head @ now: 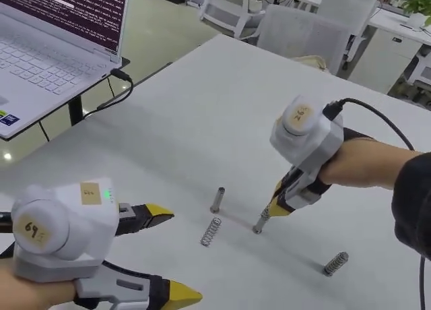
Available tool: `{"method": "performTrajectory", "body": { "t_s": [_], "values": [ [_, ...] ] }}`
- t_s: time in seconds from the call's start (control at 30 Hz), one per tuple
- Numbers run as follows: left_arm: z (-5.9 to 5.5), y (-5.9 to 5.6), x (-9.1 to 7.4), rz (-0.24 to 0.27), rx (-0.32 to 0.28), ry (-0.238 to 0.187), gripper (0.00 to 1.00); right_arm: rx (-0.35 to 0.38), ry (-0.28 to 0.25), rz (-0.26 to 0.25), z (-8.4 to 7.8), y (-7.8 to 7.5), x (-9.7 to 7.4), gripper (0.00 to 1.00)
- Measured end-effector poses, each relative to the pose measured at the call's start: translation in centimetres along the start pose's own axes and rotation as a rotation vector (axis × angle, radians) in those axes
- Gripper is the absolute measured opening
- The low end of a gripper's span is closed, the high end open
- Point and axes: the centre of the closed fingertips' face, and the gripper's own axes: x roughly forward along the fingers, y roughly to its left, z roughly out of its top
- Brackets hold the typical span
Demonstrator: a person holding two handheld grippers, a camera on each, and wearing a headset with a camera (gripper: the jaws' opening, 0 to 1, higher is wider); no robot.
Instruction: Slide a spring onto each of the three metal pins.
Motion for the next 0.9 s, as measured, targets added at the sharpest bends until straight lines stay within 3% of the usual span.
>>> {"method": "performTrajectory", "body": {
  "t_s": [0.9],
  "values": [
    [-0.3, 0.2, 0.1, 0.004, -0.009, 0.005, 0.66, 0.064, 0.017, 0.005, -1.1, 0.0, 3.2, 0.08]
  ]
}}
